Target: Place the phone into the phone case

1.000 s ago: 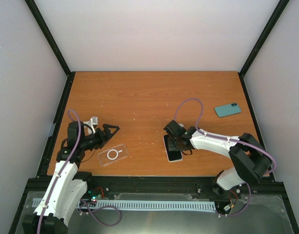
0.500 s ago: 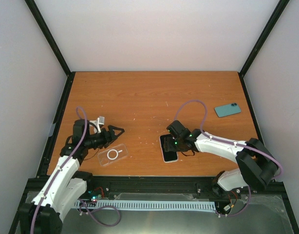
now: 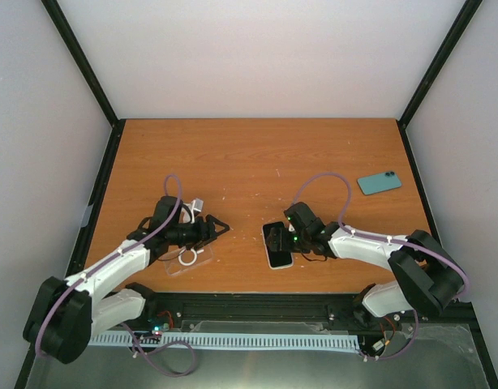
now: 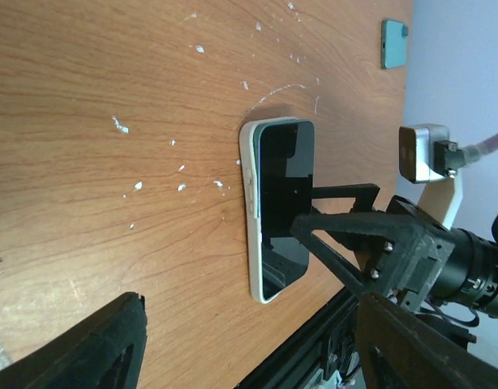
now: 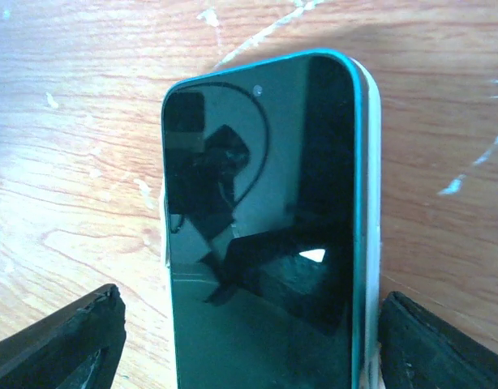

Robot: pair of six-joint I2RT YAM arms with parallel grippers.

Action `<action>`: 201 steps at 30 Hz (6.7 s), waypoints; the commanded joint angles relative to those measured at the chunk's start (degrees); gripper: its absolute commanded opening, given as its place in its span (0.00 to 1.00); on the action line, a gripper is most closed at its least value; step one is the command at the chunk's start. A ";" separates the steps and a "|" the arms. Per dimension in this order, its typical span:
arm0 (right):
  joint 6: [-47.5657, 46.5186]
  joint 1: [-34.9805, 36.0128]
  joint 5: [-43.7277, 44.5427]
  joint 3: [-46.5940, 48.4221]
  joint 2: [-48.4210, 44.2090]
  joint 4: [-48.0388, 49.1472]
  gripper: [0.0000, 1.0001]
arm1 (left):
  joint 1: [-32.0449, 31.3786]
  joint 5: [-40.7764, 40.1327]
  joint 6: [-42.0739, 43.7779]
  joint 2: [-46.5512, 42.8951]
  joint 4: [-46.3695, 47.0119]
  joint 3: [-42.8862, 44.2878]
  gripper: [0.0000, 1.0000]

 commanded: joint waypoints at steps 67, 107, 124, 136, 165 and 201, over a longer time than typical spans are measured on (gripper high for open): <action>11.10 0.10 -13.68 -7.63 3.01 28.51 0.03 | -12.98 -2.35 -2.05 25.51 19.55 2.37 0.42; 7.68 0.19 -34.93 -14.61 -35.08 39.96 0.03 | -9.17 14.53 -16.82 -6.97 51.71 -5.05 0.54; 8.28 0.19 -36.08 -15.76 -32.85 41.53 0.03 | -9.05 11.46 -13.97 -7.43 45.75 -2.79 0.15; 9.99 0.15 -30.06 -14.44 -33.62 36.09 0.36 | -9.04 16.56 -7.42 -4.62 40.92 -0.50 0.00; 5.41 0.16 -22.77 -6.04 -31.07 26.18 0.03 | -9.04 15.75 7.69 -1.68 16.05 8.62 0.00; 15.58 0.19 -26.08 -19.44 -35.23 34.69 0.03 | -8.95 4.20 0.43 -3.19 20.66 8.82 0.00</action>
